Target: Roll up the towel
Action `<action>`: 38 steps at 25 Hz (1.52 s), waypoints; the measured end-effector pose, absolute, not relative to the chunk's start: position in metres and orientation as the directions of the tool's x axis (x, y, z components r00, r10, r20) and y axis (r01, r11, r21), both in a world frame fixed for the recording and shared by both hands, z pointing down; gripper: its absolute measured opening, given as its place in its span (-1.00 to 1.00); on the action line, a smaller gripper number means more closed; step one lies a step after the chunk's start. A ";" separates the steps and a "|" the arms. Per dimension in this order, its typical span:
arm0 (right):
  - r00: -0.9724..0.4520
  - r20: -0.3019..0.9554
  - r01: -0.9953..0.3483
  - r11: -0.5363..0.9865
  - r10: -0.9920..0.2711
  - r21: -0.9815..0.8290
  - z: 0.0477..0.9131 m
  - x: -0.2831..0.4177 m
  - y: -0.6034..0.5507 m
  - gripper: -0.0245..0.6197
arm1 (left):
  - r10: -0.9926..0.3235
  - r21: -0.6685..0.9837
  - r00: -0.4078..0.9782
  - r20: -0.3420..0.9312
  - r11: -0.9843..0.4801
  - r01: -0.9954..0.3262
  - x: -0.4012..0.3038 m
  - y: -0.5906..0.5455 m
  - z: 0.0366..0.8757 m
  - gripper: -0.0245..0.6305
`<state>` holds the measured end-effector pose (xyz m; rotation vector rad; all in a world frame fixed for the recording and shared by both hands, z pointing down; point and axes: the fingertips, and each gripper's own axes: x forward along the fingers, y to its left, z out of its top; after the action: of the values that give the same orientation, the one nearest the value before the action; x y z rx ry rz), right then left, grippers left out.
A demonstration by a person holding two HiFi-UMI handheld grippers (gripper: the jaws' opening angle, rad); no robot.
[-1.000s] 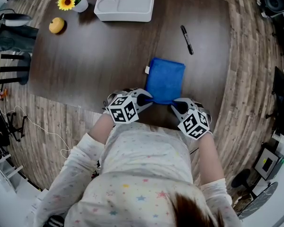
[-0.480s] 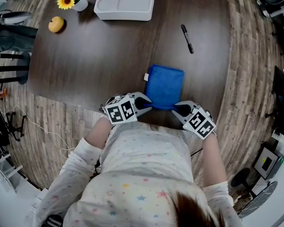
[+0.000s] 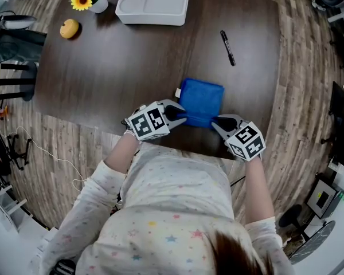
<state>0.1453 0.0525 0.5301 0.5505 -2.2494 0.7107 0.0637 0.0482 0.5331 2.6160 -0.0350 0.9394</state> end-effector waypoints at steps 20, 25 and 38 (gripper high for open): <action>-0.633 0.718 -0.652 0.701 -0.291 -0.290 0.522 0.152 0.042 -0.73 | 0.049 0.121 0.761 0.647 -0.992 -0.039 0.086 0.068 0.543 -0.69; -0.707 0.666 -0.495 0.838 -0.237 -0.228 0.499 0.129 0.059 -0.73 | 0.081 0.140 0.759 0.646 -0.990 -0.014 0.083 0.066 0.545 -0.69; -0.591 0.780 -0.364 0.931 -0.204 -0.032 0.542 0.126 0.070 -0.50 | 0.095 0.146 0.793 0.602 -0.989 0.007 0.066 0.071 0.531 -0.49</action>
<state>0.1257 0.0702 0.5416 0.4009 -2.2203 0.2367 0.0661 0.0709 0.5310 2.8441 0.0813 0.9666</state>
